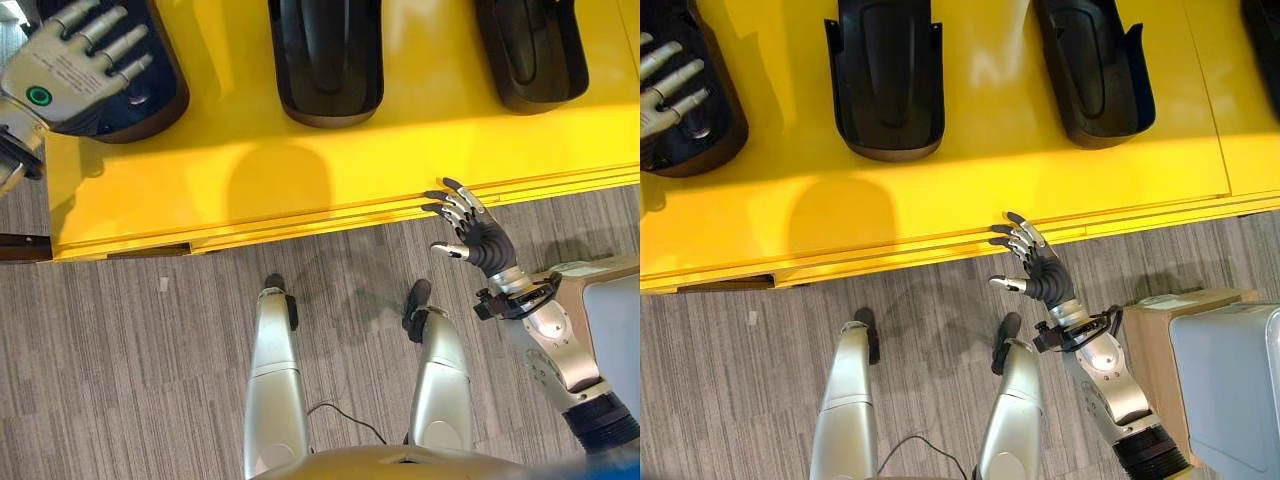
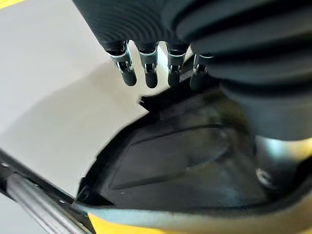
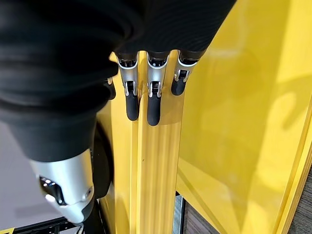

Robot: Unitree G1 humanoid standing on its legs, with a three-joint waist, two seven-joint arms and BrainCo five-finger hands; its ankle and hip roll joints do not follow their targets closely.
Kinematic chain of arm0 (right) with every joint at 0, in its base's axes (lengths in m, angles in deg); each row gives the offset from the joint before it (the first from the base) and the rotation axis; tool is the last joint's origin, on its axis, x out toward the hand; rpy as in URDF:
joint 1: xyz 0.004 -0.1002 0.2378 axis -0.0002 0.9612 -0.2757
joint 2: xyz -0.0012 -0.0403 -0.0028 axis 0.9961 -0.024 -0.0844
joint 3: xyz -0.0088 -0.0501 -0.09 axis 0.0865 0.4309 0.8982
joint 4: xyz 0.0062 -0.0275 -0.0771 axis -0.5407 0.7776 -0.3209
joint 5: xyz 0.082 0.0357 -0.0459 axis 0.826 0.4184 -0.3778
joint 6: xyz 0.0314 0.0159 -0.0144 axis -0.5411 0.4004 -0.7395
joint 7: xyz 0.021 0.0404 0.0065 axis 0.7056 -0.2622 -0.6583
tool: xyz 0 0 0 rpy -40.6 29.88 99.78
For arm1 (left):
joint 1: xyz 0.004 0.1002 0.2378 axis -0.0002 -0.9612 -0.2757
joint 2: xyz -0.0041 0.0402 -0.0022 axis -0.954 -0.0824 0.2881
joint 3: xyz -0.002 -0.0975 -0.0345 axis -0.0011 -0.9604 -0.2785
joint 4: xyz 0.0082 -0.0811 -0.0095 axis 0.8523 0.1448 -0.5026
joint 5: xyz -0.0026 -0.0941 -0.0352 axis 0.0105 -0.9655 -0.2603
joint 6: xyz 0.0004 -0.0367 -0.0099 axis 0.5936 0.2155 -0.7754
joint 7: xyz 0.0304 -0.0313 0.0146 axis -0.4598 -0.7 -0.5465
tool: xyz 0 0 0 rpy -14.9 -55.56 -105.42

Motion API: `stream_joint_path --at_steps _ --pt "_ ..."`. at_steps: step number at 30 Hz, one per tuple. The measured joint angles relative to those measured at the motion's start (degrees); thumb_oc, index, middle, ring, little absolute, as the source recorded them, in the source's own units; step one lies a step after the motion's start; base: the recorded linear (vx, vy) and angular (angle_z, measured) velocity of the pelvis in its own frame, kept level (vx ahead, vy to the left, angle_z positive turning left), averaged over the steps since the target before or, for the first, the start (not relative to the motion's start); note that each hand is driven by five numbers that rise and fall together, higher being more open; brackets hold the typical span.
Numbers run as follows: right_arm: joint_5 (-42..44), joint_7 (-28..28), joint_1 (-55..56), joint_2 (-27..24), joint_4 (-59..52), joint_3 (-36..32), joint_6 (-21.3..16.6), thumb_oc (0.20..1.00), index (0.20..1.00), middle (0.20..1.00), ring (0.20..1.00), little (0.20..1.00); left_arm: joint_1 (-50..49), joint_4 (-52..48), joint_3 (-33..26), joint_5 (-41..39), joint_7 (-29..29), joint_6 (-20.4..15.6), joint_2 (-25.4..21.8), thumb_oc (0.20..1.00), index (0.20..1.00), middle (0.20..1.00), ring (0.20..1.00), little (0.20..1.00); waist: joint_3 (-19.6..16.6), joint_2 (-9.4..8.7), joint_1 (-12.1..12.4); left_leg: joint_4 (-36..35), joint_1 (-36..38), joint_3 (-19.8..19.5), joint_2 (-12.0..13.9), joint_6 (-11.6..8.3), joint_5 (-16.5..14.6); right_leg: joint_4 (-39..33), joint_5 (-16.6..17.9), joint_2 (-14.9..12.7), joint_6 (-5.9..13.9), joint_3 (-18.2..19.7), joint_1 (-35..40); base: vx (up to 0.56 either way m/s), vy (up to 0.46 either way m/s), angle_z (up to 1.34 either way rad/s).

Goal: Move parts from the plastic box to the shelf.

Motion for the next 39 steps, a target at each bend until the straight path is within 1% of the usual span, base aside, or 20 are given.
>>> stream_joint_path --at_steps 1,4,10,11,12,13,14,18,23,26,29,31,33,35,39 --pt "0.00 0.00 0.09 -0.21 -0.01 0.00 -0.08 1.000 1.000 1.000 1.000 1.000 0.79 0.33 1.59 0.67 -0.11 0.03 0.00 1.000 1.000 1.000 1.000 1.000 -0.03 0.17 0.03 0.04 0.01 0.05 -0.04 0.02 -0.01 0.03 0.00 -0.02 0.00 0.11 0.01 0.00 0.030 -0.01" --pt "0.00 0.03 0.10 -2.11 -0.06 -0.12 -0.33 1.000 1.000 1.000 1.000 1.000 0.96 0.38 3.82 1.77 -0.09 -0.07 0.00 1.000 1.000 1.000 1.000 1.000 -0.07 0.98 0.26 0.58 0.05 0.27 -0.09 0.33 -0.29 0.24 0.00 -0.17 0.00 0.43 0.01 0.00 0.000 0.00" --pt "0.00 0.33 0.51 -2.11 -0.04 -0.17 -0.45 1.000 1.000 1.000 1.000 1.000 1.03 0.90 5.11 3.89 0.01 -1.05 -0.01 1.000 1.000 1.000 1.000 1.000 -0.17 1.45 0.52 0.57 0.54 0.71 -0.20 0.37 -0.36 0.43 0.00 -0.33 0.00 0.96 0.02 0.00 0.000 0.00" --pt "-0.01 0.61 0.57 -2.11 -0.04 -0.18 -0.44 1.000 1.000 1.000 1.000 1.000 2.25 0.82 6.82 3.97 0.16 -1.32 -0.03 1.000 1.000 1.000 1.000 1.000 -0.17 1.56 0.60 0.61 0.74 0.95 -0.31 0.46 -0.41 0.52 0.00 -0.42 0.00 1.36 0.02 0.00 0.000 0.00" --pt "-0.01 0.67 0.58 -2.11 -0.02 -0.16 -0.44 1.000 1.000 1.000 1.000 1.000 3.13 -0.01 8.43 4.07 0.29 -2.32 -0.84 1.000 1.000 1.000 1.000 1.000 -0.20 1.75 0.55 0.68 0.89 1.27 -0.42 0.73 -0.56 0.55 0.01 -0.63 0.01 1.71 0.02 0.00 0.000 0.00" --pt "-0.01 0.68 0.75 -2.11 -0.03 -0.12 -0.52 1.000 1.000 1.000 1.000 1.000 3.49 -2.79 10.16 4.11 0.52 -3.44 -3.91 1.000 1.000 1.000 1.000 1.000 -0.19 1.77 0.54 0.72 0.96 1.42 -0.49 0.89 -0.65 0.55 0.02 -0.70 0.02 1.83 0.03 0.00 0.000 0.00" --pt "-0.01 0.76 0.84 -2.11 -0.03 -0.13 -0.61 1.000 1.000 1.000 1.000 1.000 3.51 -3.59 10.58 4.14 0.50 -4.02 -4.69 1.000 1.000 1.000 1.000 1.000 -0.20 1.78 0.67 0.70 1.12 1.57 -0.51 0.88 -0.65 0.57 0.02 -0.77 0.03 1.92 0.07 0.00 0.000 0.00" --pt "-0.04 1.07 0.91 -2.31 0.02 -0.15 -0.63 1.000 1.000 1.000 1.000 1.000 4.14 -5.20 10.59 4.18 0.60 -5.94 -4.92 1.000 1.000 1.000 1.000 1.000 -0.23 1.99 0.84 0.70 1.39 1.80 -0.55 0.83 -0.63 0.67 0.01 -0.90 0.03 2.10 0.10 0.00 0.000 0.00" --pt "-0.19 1.07 0.98 -2.32 0.01 -0.11 -0.72 1.000 1.000 1.000 1.000 1.000 6.82 -6.12 11.31 4.13 0.48 -7.18 -4.96 1.000 1.000 1.000 1.000 1.000 -0.23 2.06 0.78 0.81 1.39 1.85 -0.67 0.86 -0.65 0.66 0.03 -0.96 0.04 2.25 0.10 0.00 0.000 0.00" --pt "-1.08 1.08 0.97 -2.46 0.01 -0.05 -0.88 1.000 1.000 1.000 1.000 1.000 8.39 -5.79 13.08 4.15 0.20 -7.18 -4.96 1.000 1.000 1.000 1.000 1.000 -0.24 2.10 0.50 0.83 1.39 1.85 -0.67 0.86 -0.65 0.67 0.03 -0.97 0.05 2.26 0.10 0.00 0.000 0.00" --pt "-1.17 1.14 0.89 -3.85 -0.06 0.14 -0.94 1.000 1.000 1.000 1.000 1.000 11.73 -3.58 15.45 4.15 -0.98 -6.81 -4.70 1.000 1.000 1.000 1.000 1.000 -0.28 2.12 0.51 0.83 1.42 1.85 -0.66 0.86 -0.64 0.71 0.04 -0.96 0.06 2.26 0.11 0.00 0.000 0.00" --pt "-1.25 1.26 0.79 -3.95 -0.02 0.37 -0.88 1.000 1.000 1.000 1.000 1.000 15.60 0.27 17.50 4.10 -2.35 -5.18 -3.25 1.000 1.000 1.000 1.000 1.000 -0.48 2.39 0.37 0.85 1.45 1.85 -0.64 0.86 -0.65 0.75 0.04 -0.96 0.07 2.26 0.12 0.00 0.000 0.00" --pt "-1.25 1.29 0.77 -3.98 -0.02 0.74 -0.90 1.000 1.000 1.000 1.000 1.000 18.76 2.99 18.79 4.07 -2.68 -4.19 -3.11 1.000 1.000 1.000 1.000 1.000 -0.70 2.67 0.15 0.85 1.47 1.90 -0.59 0.87 -0.63 0.88 0.09 -0.95 0.15 2.26 0.15 0.00 0.000 0.00" --pt "-1.31 1.39 0.92 -3.91 0.03 0.94 -0.91 1.000 1.000 1.000 1.000 1.000 21.42 5.04 20.60 3.97 -3.74 -2.25 -3.01 1.000 1.000 1.000 1.000 1.000 -0.98 2.93 0.16 0.81 1.55 1.88 -0.54 0.86 -0.63 0.93 0.08 -0.90 0.16 2.26 0.18 0.00 0.000 0.00" --pt "-2.14 2.21 1.08 -3.74 0.25 0.92 -0.88 1.000 1.000 1.000 1.000 1.000 23.16 7.23 20.90 3.88 -4.67 -0.89 -2.96 1.000 1.000 1.000 1.000 1.000 -1.12 3.02 0.18 0.62 2.01 2.04 -0.38 0.87 -0.66 0.76 0.07 -0.89 0.17 2.26 0.39 0.00 0.000 0.00"
